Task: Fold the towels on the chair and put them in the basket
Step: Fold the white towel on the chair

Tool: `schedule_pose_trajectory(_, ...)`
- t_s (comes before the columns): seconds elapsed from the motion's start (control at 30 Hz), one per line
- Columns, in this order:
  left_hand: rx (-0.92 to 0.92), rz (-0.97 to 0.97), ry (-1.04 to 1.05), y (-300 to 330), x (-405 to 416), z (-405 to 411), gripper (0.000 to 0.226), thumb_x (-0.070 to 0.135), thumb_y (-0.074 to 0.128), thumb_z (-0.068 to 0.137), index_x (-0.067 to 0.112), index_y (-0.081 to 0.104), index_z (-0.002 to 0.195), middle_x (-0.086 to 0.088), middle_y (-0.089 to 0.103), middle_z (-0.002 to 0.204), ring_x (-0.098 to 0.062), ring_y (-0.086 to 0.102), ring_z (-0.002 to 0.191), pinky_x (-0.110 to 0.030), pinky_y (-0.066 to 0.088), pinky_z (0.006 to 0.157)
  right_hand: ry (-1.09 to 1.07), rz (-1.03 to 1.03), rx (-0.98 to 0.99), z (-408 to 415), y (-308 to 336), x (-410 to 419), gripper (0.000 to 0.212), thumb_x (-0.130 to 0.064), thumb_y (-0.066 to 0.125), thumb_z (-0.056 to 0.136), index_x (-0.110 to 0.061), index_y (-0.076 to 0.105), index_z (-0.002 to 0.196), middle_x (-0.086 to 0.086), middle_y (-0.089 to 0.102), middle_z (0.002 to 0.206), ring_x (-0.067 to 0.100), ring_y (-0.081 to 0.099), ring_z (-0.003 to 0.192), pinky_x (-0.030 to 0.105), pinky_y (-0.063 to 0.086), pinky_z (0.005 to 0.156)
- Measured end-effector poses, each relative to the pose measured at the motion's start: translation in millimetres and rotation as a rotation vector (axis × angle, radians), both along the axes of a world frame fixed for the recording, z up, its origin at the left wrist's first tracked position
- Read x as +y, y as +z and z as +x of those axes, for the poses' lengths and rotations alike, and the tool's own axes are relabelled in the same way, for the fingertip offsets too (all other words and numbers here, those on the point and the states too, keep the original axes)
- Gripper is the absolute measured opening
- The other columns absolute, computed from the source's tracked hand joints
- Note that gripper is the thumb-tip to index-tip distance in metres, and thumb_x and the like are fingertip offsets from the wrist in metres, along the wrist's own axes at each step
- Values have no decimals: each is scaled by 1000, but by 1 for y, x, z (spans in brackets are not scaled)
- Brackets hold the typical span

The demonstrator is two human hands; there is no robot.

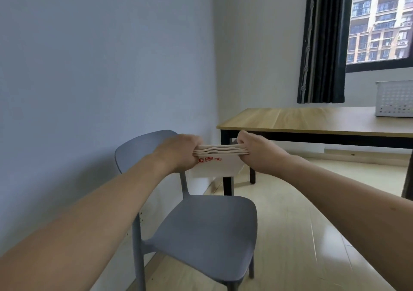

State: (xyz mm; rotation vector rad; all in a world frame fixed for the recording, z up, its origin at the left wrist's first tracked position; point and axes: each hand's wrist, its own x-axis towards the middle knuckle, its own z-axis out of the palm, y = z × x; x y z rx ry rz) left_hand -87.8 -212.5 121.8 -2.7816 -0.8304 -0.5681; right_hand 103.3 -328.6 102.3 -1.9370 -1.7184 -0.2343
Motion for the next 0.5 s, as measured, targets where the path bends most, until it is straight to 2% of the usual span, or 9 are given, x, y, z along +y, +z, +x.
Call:
schedule_pose_trajectory(0.07, 84, -112, 12, -23, -2, -4, 16, 18, 52, 86, 22, 43, 73, 3, 53, 75, -21, 52, 71, -29, 35, 55, -3, -125, 23, 0, -29, 2, 7, -17, 51, 92, -18, 47, 98, 3, 56, 90, 18, 50, 75, 31, 44, 67)
schedule_pose_trajectory(0.17, 324, -319, 29, -89, -10, -6, 9, 17, 54, 85, 19, 47, 79, 3, 50, 74, -23, 53, 78, -30, 36, 60, 6, -444, 63, -7, -92, -3, 20, -17, 51, 86, -30, 38, 77, 5, 55, 91, 20, 45, 75, 29, 36, 61)
schedule_pose_trajectory(0.23, 506, -534, 49, -140, -16, -6, 7, 15, 59, 80, 19, 56, 86, 1, 60, 87, -23, 59, 87, -31, 49, 72, 20, -749, 35, -17, -134, -8, 17, -16, 56, 85, -26, 42, 83, 5, 54, 100, 21, 46, 81, 28, 37, 62)
schedule_pose_trajectory(0.27, 603, -633, 57, -163, -18, -6, 15, 16, 62, 79, 20, 60, 93, 0, 64, 96, -22, 61, 93, -34, 52, 81, 33, -897, 41, -21, -152, -10, 17, -15, 59, 85, -24, 44, 87, 4, 53, 102, 20, 48, 82, 26, 39, 62)
schedule_pose_trajectory(0.33, 775, -782, 60, -194, -20, -5, 29, 23, 67, 81, 21, 61, 109, 0, 63, 110, -22, 60, 104, -36, 50, 90, 50, -1110, 123, -26, -177, -11, 19, -14, 63, 87, -19, 47, 97, 5, 55, 107, 18, 55, 81, 26, 48, 67)
schedule_pose_trajectory(0.4, 801, -866, 59, -204, -15, -3, 37, 30, 68, 83, 19, 60, 117, 0, 61, 115, -21, 59, 108, -30, 50, 84, 32, -1182, 189, -23, -182, -9, 29, -14, 63, 89, -15, 49, 114, 10, 58, 116, 22, 62, 95, 33, 53, 85)
schedule_pose_trajectory(0.5, 612, -1036, 64, -202, 9, 0, 34, 32, 66, 85, 16, 60, 115, 1, 66, 113, -19, 66, 103, -25, 53, 76, 0, -1166, 270, -6, -174, 4, 34, -17, 61, 91, -12, 49, 122, 11, 60, 126, 25, 62, 111, 39, 50, 97)
